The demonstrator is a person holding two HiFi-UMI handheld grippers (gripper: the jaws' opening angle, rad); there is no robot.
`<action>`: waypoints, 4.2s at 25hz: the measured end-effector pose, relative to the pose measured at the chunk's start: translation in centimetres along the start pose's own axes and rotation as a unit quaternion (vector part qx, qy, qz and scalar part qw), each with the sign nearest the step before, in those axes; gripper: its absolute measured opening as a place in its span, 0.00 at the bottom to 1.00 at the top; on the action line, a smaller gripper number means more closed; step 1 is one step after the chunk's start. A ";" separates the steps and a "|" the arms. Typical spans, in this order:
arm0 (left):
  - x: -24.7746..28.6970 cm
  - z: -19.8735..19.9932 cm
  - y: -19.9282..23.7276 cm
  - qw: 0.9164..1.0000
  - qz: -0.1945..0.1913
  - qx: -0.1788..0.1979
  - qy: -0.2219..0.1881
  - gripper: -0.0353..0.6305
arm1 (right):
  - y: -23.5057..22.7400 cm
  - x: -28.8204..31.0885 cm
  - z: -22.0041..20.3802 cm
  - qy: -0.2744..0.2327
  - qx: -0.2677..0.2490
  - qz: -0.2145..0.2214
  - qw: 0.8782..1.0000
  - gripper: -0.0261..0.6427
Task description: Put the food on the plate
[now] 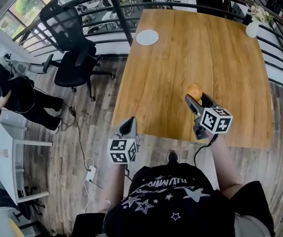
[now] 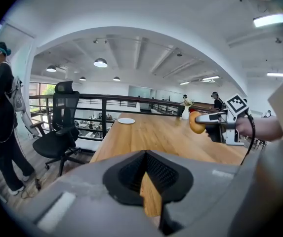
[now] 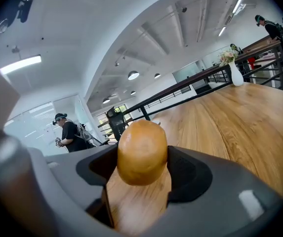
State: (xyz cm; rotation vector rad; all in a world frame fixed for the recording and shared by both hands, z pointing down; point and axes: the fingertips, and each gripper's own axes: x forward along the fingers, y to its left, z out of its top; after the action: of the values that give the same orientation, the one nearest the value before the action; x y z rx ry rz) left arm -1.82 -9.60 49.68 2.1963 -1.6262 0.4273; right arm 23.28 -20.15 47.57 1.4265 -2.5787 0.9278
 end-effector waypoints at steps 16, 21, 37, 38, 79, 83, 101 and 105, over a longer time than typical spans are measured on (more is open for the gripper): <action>4.3 3.5 8.9 1.000 -0.004 -0.006 -0.015 0.06 | 2.7 9.8 1.6 0.015 -0.021 0.007 1.000 0.52; 6.7 7.5 13.5 0.999 -0.035 0.022 -0.030 0.06 | 3.9 13.5 4.5 -0.007 -0.014 -0.019 1.000 0.52; 14.8 14.8 23.0 0.992 -0.108 0.050 -0.047 0.06 | 4.3 26.5 10.0 0.004 -0.041 -0.095 0.995 0.52; 15.4 15.1 23.5 0.991 -0.112 0.050 -0.047 0.06 | 4.0 27.6 10.0 0.008 -0.045 -0.099 0.994 0.52; 28.8 15.7 31.0 0.990 -0.138 0.013 -0.014 0.06 | -3.8 52.3 7.6 0.252 -0.253 -0.161 0.920 0.52; 29.1 15.1 31.1 0.990 -0.138 0.007 -0.009 0.06 | -3.7 52.8 7.7 0.249 -0.257 -0.172 0.918 0.53; 28.6 14.3 31.1 0.990 -0.138 -0.005 -0.005 0.06 | -3.1 52.9 7.8 0.247 -0.270 -0.196 0.910 0.56; 28.2 14.2 31.4 0.991 -0.135 -0.003 -0.006 0.06 | -2.7 52.6 8.0 0.238 -0.249 -0.198 0.918 0.56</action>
State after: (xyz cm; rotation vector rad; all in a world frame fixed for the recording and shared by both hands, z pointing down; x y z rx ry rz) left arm -23.52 -48.36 53.53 2.3736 -1.3065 0.3298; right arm -2.83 -65.05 59.19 1.2954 -1.8820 0.4371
